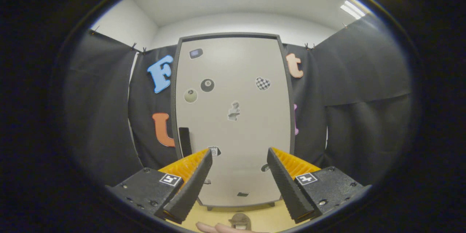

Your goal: Open the shoe cabinet door, grab the shoes and put them into the shoe cabinet, then close the shoe cabinet door.

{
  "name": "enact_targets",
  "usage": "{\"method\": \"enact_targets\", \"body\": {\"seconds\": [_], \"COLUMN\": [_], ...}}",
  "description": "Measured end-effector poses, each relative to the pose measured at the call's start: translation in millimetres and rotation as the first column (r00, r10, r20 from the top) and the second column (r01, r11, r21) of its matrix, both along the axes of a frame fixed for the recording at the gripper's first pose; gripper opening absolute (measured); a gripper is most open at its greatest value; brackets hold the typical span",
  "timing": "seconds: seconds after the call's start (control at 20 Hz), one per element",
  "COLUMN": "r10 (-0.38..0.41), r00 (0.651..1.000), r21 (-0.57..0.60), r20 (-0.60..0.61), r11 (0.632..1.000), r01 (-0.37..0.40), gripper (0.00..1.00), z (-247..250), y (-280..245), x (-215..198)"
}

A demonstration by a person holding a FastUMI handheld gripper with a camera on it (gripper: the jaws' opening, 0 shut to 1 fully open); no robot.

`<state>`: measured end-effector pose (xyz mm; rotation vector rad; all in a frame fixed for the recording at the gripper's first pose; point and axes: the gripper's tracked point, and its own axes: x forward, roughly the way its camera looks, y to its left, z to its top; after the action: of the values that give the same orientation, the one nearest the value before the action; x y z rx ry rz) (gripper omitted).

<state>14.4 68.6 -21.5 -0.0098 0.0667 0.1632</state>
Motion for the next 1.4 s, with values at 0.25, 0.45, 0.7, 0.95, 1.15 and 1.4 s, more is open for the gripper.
{"method": "enact_targets", "body": {"seconds": [0.25,0.45,0.7,0.95,1.15,1.4], "r10": [0.141,0.185,0.290,0.263,0.248,0.136], "r00": [0.983,0.970,0.951,0.957,0.963,0.983], "r21": [-0.013,0.015,0.019,-0.015,-0.055,-0.062], "r20": [-0.120,-0.157,-0.107,-0.122,-0.109,-0.120], "r11": [0.989,0.983,0.957,0.964,0.965,0.988], "r01": [-0.144,-0.184,-0.290,-0.267,-0.255,-0.144], "gripper": [0.99,0.99,0.99,0.93,0.67,0.36], "z": [-44.0,-59.3,-52.7,-53.3,-54.5,-54.3], "y": [60.3,88.3,125.0,141.0,152.1,153.7], "x": [45.5,77.6,101.5,125.5,129.7,133.1]}}
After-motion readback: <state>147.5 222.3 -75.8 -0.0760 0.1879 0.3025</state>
